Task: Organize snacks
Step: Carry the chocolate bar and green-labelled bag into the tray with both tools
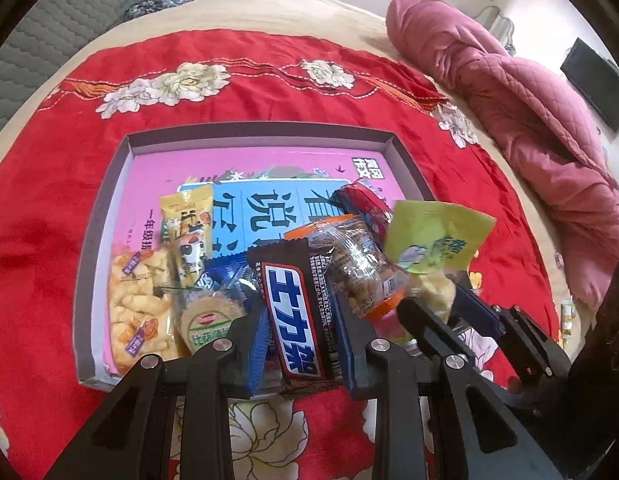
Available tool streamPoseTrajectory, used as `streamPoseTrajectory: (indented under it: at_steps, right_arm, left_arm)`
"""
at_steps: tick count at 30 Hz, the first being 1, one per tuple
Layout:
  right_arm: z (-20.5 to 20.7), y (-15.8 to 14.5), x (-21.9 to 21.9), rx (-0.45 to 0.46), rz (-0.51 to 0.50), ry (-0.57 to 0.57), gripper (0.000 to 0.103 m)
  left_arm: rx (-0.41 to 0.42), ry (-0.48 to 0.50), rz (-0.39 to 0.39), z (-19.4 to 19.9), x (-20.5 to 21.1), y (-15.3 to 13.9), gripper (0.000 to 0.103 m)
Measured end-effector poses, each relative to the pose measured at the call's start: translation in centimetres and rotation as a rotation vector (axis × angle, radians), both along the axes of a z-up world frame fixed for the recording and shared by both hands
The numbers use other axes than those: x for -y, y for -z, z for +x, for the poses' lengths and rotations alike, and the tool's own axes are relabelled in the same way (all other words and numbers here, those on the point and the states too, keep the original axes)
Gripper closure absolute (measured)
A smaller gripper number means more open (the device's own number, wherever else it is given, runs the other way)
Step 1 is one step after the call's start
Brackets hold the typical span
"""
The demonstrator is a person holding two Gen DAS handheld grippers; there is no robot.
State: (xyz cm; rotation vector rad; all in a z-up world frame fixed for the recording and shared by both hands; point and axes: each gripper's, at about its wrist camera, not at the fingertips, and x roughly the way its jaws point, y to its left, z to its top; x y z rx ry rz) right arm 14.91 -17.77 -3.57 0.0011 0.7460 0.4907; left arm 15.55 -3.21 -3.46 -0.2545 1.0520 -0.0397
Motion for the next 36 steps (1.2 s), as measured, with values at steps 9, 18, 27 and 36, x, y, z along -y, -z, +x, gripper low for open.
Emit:
streamPoseTrajectory:
  at_steps: [9,18,27,36]
  right_arm:
    - [0.0,0.4,0.4,0.007,-0.011,0.023,0.059]
    - [-0.4,0.1,1.1,0.016,-0.010,0.044,0.054]
    - [-0.5,-0.1,1.7,0.016,-0.001,0.057,0.051]
    - [-0.8,-0.3,1.7,0.016,0.005,0.057,0.051]
  left_arm:
    - [-0.001,0.006,-0.001,0.5,0.3,0.4,0.072]
    - [-0.002,0.007,0.000,0.6,0.3,0.5,0.072]
    - [0.014,0.009,-0.003,0.3,0.3,0.0,0.062]
    - [0.027,-0.003,-0.013,-0.2,-0.2,-0.7,0.052]
